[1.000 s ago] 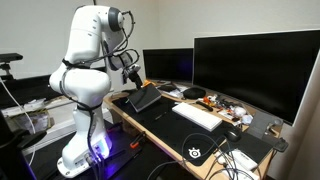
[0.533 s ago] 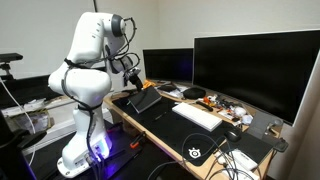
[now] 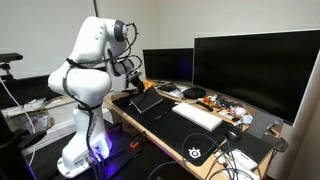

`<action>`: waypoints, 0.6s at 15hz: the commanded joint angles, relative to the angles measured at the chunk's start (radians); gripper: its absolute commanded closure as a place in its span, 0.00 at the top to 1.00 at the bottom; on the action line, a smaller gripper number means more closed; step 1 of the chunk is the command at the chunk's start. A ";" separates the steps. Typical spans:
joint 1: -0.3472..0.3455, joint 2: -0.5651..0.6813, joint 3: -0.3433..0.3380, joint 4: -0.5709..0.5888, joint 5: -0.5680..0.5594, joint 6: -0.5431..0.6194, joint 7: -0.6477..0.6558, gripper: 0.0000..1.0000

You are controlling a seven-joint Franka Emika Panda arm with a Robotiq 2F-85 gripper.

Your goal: Move the black book slightly to the left, and place the navy blue object, which is on the left on top of it

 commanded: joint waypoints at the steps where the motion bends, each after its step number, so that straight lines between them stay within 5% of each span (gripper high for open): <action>1: 0.030 0.039 -0.015 0.045 -0.026 -0.012 -0.054 0.06; 9: 0.047 0.077 -0.014 0.067 -0.038 0.002 -0.102 0.06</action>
